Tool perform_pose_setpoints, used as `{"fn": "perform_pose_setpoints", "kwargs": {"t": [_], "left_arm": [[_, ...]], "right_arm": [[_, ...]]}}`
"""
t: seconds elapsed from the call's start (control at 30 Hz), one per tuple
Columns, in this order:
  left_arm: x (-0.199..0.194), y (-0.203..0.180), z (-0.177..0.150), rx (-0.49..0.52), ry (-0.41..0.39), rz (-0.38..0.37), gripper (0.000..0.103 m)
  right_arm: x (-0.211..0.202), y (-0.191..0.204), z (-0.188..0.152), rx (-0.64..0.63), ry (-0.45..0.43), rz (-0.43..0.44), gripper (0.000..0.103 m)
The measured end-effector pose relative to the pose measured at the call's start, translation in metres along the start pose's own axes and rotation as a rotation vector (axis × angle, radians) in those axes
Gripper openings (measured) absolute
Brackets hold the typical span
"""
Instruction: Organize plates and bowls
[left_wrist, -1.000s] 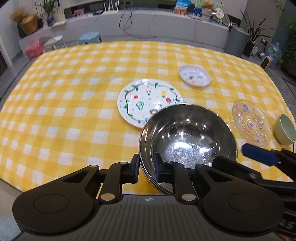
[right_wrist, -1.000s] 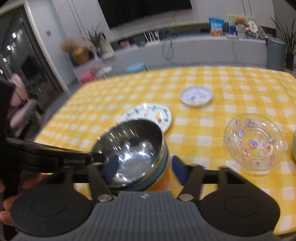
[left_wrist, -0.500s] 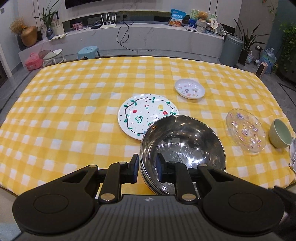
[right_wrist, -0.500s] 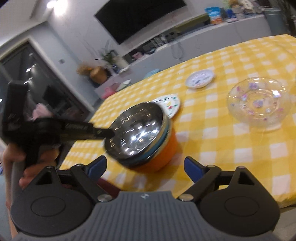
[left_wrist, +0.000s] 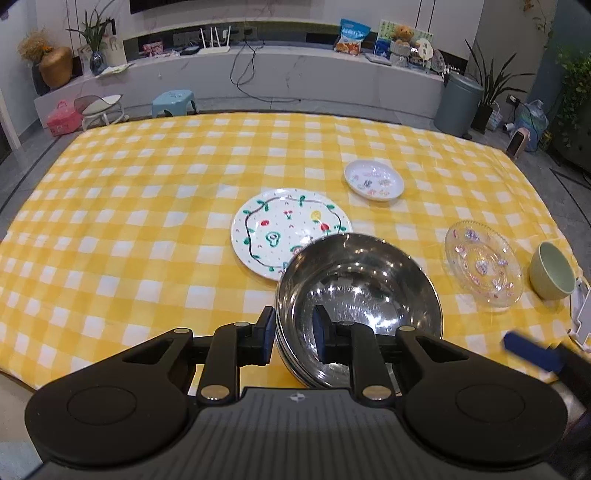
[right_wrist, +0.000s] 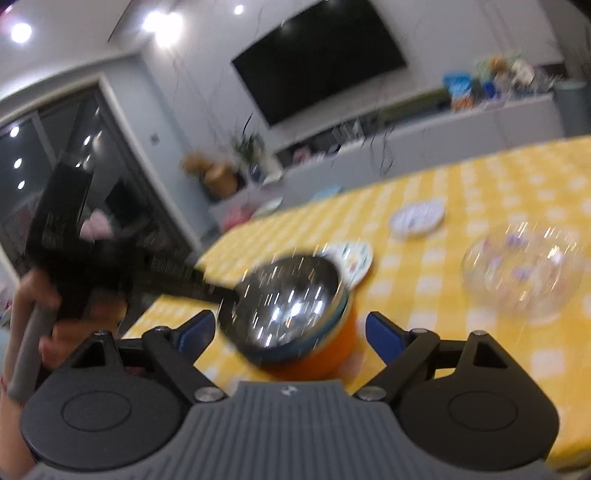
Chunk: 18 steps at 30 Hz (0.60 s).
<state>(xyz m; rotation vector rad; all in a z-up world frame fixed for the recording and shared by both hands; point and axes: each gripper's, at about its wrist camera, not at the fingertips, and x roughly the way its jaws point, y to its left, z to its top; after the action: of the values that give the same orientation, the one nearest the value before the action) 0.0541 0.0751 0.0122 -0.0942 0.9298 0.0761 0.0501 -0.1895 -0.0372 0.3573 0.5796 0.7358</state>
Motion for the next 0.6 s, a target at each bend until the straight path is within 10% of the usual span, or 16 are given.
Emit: {"fn": "perform_pose_setpoints", "kwargs": {"t": [0.6], "left_arm": [[-0.021,-0.032,0.022,0.027,-0.047,0.003,0.029]], "right_arm": [[-0.046,-0.033,0.054,0.021,-0.165,-0.249,0.091]]}}
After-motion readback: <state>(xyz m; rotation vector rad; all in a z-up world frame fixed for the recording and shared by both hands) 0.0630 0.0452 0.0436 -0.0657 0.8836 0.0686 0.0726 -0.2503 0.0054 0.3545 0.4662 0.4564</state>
